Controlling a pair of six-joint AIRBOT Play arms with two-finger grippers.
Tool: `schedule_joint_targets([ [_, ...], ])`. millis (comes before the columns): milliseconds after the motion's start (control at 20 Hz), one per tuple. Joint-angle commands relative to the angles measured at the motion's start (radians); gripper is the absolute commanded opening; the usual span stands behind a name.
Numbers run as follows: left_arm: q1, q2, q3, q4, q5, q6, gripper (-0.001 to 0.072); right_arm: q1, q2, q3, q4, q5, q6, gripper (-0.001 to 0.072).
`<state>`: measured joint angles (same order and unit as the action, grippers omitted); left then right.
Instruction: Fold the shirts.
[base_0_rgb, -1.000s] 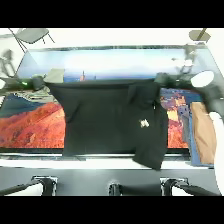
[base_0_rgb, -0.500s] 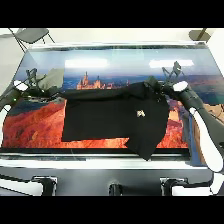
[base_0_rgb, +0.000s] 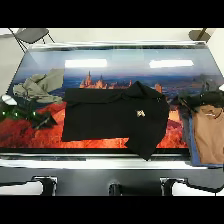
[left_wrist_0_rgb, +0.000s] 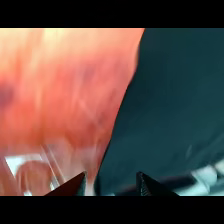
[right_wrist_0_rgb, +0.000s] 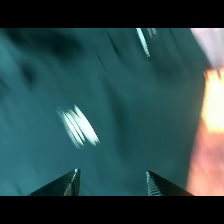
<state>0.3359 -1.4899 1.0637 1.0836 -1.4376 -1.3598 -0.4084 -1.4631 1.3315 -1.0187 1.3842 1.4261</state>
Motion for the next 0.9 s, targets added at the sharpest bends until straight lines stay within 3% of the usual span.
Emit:
schedule_joint_targets([
  [0, 0.023, 0.064, -0.215, -0.06, 0.023, 0.076, 0.0406, -0.049, 0.01, -0.043, -0.075, 0.153, 0.01, 0.0498],
  [600, -0.042, 0.05, -0.254, -0.071, 0.164, 0.045, 0.0375, -0.049, 0.01, -0.047, -0.113, 0.146, -0.016, 0.0498],
  [700, -0.053, 0.051, -0.254, -0.071, 0.185, 0.021, 0.0224, -0.049, 0.01, -0.048, -0.114, 0.134, -0.016, 0.0498],
  [800, -0.058, 0.051, -0.254, -0.071, 0.182, 0.025, 0.0025, -0.047, 0.01, -0.092, -0.119, 0.121, -0.015, 0.0498],
  [850, -0.058, 0.051, -0.253, -0.071, 0.182, 0.025, 0.0028, -0.039, 0.01, -0.142, -0.119, 0.105, -0.008, 0.0498],
])
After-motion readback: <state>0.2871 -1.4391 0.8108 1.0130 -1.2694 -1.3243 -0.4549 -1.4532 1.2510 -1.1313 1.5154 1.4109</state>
